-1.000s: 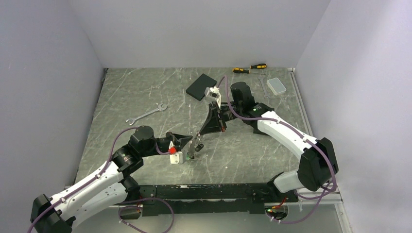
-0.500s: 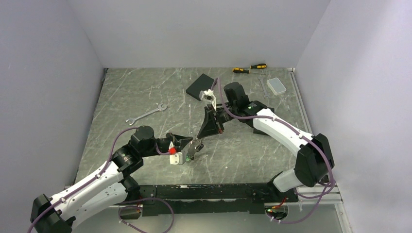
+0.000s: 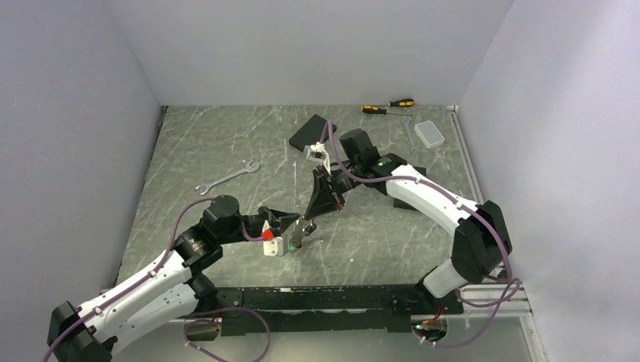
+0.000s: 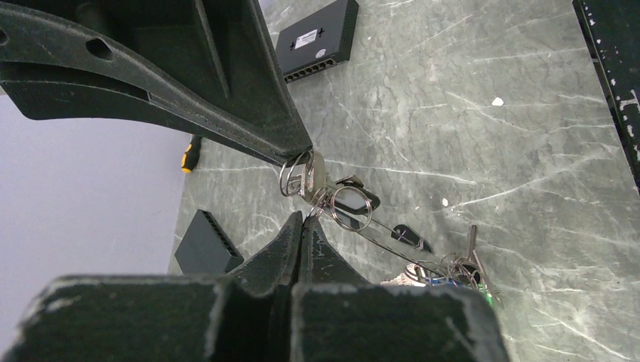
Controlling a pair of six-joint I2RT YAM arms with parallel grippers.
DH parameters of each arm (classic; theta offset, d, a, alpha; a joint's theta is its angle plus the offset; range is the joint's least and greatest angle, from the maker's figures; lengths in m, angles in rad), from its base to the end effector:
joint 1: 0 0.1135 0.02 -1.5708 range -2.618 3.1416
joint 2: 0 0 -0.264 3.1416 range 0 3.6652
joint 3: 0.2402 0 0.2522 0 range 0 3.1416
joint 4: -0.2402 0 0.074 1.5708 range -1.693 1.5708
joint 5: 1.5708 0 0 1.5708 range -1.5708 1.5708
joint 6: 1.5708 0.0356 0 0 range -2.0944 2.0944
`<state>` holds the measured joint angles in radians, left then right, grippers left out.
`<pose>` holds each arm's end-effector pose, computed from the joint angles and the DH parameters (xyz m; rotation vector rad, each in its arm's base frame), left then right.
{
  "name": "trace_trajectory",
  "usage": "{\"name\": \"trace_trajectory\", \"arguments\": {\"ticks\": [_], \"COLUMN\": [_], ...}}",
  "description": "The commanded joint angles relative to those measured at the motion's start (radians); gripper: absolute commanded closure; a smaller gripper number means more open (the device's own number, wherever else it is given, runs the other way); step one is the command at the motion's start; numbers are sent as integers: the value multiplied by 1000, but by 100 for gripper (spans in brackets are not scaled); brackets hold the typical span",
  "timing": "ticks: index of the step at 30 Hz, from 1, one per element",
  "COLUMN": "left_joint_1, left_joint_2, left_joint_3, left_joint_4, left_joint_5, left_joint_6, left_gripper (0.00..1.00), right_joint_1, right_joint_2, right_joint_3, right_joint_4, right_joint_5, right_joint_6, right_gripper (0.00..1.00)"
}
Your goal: Put the keys on the keyring
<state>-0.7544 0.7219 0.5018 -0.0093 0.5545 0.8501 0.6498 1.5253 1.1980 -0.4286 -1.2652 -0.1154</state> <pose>0.1151 -0.1339 0.2693 1.5253 0.9278 -0.4289 0.2349 0.2212 0.2972 -1.4069 1.7080 1.7322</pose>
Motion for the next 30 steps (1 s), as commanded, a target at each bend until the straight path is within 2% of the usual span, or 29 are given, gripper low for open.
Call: {"name": "trace_trajectory", "arguments": {"ticks": [1, 30], "left_joint_1": [-3, -3], "left_joint_2": [-6, 2], "left_joint_3": [50, 58], "left_joint_4": [43, 28], "left_joint_5": [38, 50], "left_joint_6": [-17, -19], "left_gripper": [100, 100], "right_joint_1": [8, 43], "right_joint_2": [6, 63], "right_joint_3": [50, 124], "right_joint_4": [-27, -219], "right_joint_5": [-31, -1], "right_joint_6": [-51, -191], "right_gripper": [100, 100]}}
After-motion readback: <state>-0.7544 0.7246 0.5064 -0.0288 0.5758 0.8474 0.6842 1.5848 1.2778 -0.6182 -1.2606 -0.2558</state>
